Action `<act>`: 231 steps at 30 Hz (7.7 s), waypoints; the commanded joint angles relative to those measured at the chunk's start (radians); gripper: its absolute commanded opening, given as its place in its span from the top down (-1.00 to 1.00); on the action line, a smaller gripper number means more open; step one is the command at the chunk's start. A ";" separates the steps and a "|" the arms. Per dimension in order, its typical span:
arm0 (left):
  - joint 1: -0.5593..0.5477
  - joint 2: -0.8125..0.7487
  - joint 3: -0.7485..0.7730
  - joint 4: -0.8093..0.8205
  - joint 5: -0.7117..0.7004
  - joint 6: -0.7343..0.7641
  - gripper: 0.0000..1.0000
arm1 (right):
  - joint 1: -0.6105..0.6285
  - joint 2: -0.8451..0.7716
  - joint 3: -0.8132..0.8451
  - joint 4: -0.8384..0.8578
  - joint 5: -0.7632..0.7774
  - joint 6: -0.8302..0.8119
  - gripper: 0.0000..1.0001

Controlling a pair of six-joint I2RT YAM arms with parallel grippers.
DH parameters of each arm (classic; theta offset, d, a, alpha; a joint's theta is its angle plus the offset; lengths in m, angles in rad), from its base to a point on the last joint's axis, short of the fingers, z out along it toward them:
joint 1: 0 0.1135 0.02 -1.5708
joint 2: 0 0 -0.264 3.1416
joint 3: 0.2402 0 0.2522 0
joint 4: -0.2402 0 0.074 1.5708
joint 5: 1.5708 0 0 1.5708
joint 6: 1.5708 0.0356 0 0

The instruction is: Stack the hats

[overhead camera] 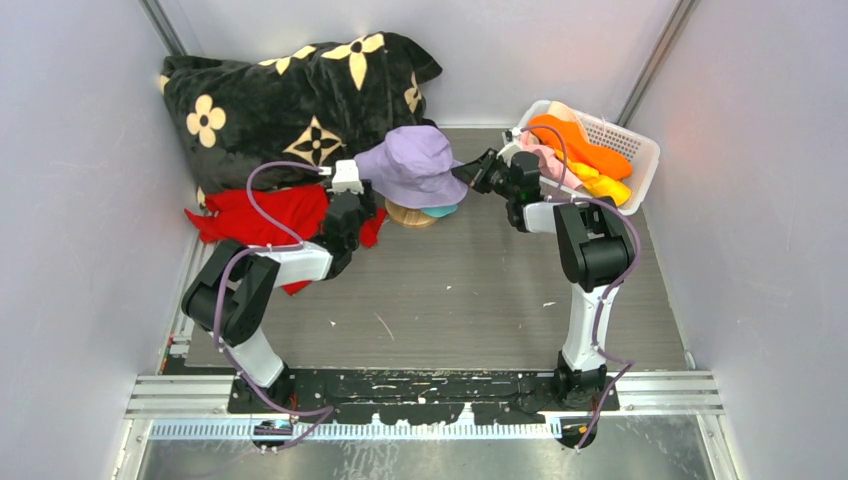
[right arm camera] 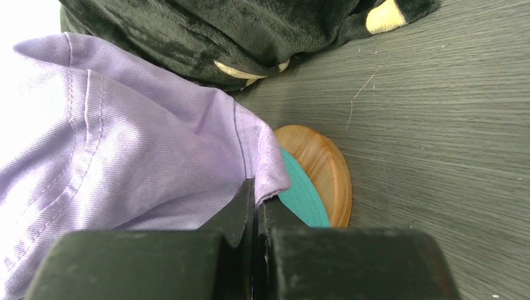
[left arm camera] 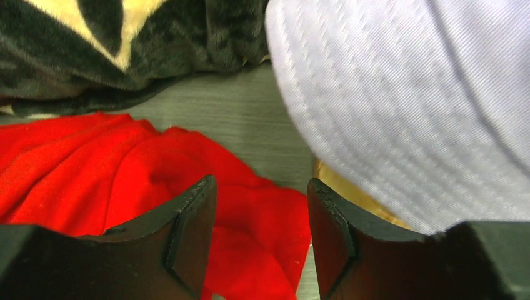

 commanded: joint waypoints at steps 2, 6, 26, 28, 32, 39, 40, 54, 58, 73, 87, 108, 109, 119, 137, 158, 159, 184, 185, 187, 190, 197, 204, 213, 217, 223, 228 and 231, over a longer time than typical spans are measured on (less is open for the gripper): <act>0.011 -0.031 -0.033 -0.033 -0.073 -0.042 -0.09 | 0.000 -0.013 -0.006 -0.035 0.030 -0.052 0.98; 0.012 -0.091 -0.057 -0.114 -0.144 -0.061 -0.08 | 0.001 -0.032 -0.011 -0.060 0.040 -0.075 0.98; 0.028 -0.485 -0.135 -0.262 -0.131 -0.093 -0.58 | 0.004 -0.363 -0.073 -0.264 0.242 -0.297 -0.99; 0.028 -0.466 -0.126 -0.240 -0.112 -0.090 -0.59 | 0.003 -0.410 -0.074 -0.276 0.249 -0.314 -1.00; 0.029 -0.377 -0.073 -0.167 -0.055 -0.077 -0.62 | 0.008 -0.471 -0.057 -0.316 0.242 -0.342 -1.00; 0.029 -0.227 0.063 -0.035 0.048 -0.036 -0.65 | 0.055 -0.485 0.008 -0.390 0.257 -0.409 -1.00; 0.029 -0.207 0.084 -0.034 0.054 -0.028 -0.66 | 0.071 -0.480 0.028 -0.408 0.268 -0.421 -1.00; 0.045 0.020 0.194 0.020 0.059 0.016 -0.70 | 0.194 -0.375 0.195 -0.494 0.327 -0.519 -1.00; 0.052 0.044 0.191 0.012 0.067 -0.005 -0.70 | 0.219 -0.330 0.244 -0.518 0.336 -0.537 -1.00; 0.062 -0.199 0.034 -0.182 -0.050 -0.058 -0.69 | 0.220 -0.507 0.132 -0.436 0.553 -0.566 -1.00; 0.062 -0.619 -0.045 -0.494 0.077 -0.190 -0.69 | 0.073 -0.521 0.302 -0.835 0.979 -0.740 -0.97; 0.062 -0.568 -0.036 -0.516 0.148 -0.236 -0.68 | -0.215 -0.067 0.586 -0.928 0.755 -0.664 -0.79; 0.062 -0.565 -0.036 -0.515 0.147 -0.236 -0.68 | -0.218 -0.061 0.586 -0.927 0.753 -0.662 -0.78; 0.062 -0.547 -0.038 -0.513 0.149 -0.236 -0.67 | -0.223 -0.061 0.571 -0.931 0.809 -0.658 0.40; 0.062 -0.649 -0.053 -0.524 0.165 -0.239 -0.67 | -0.070 -0.490 0.537 -0.838 0.686 -0.750 0.96; 0.062 -0.737 -0.024 -0.482 0.255 -0.190 -0.68 | 0.139 -0.651 0.486 -0.834 0.303 -0.727 0.99; 0.062 -0.739 -0.028 -0.482 0.253 -0.191 -0.68 | 0.142 -0.657 0.483 -0.836 0.286 -0.726 0.99; 0.061 -0.796 -0.080 -0.495 0.184 -0.166 -0.68 | 0.301 -0.445 0.525 -0.812 0.217 -0.741 0.98; 0.062 -0.795 -0.082 -0.496 0.181 -0.165 -0.68 | 0.305 -0.430 0.536 -0.810 0.225 -0.746 0.98; 0.062 -0.795 -0.083 -0.496 0.176 -0.160 -0.69 | 0.316 -0.404 0.555 -0.800 0.248 -0.758 0.98; 0.062 -0.792 -0.083 -0.496 0.169 -0.155 -0.69 | 0.327 -0.374 0.576 -0.779 0.274 -0.770 0.98; 0.062 -0.757 -0.080 -0.478 0.166 -0.152 -0.69 | 0.344 -0.292 0.663 -0.759 0.273 -0.778 0.98; 0.062 -0.725 -0.073 -0.465 0.163 -0.147 -0.70 | 0.351 -0.158 0.792 -0.772 0.253 -0.778 0.98; 0.061 -0.706 -0.074 -0.464 0.155 -0.141 -0.70 | 0.351 -0.039 0.865 -0.771 0.270 -0.783 -0.38; 0.062 -0.690 -0.070 -0.459 0.161 -0.142 -0.70 | 0.352 -0.102 0.789 -0.712 0.301 -0.788 -0.99; 0.062 -0.634 -0.044 -0.442 0.164 -0.146 -0.70 | 0.347 -0.244 0.663 -0.638 0.370 -0.800 -0.99; 0.066 -0.529 0.004 -0.380 0.167 -0.144 -0.72 | 0.307 -0.382 0.514 -0.562 0.393 -0.740 -0.99; 0.098 -0.455 0.057 -0.354 0.240 -0.181 -0.73 | 0.239 -0.462 0.399 -0.504 0.354 -0.645 -1.00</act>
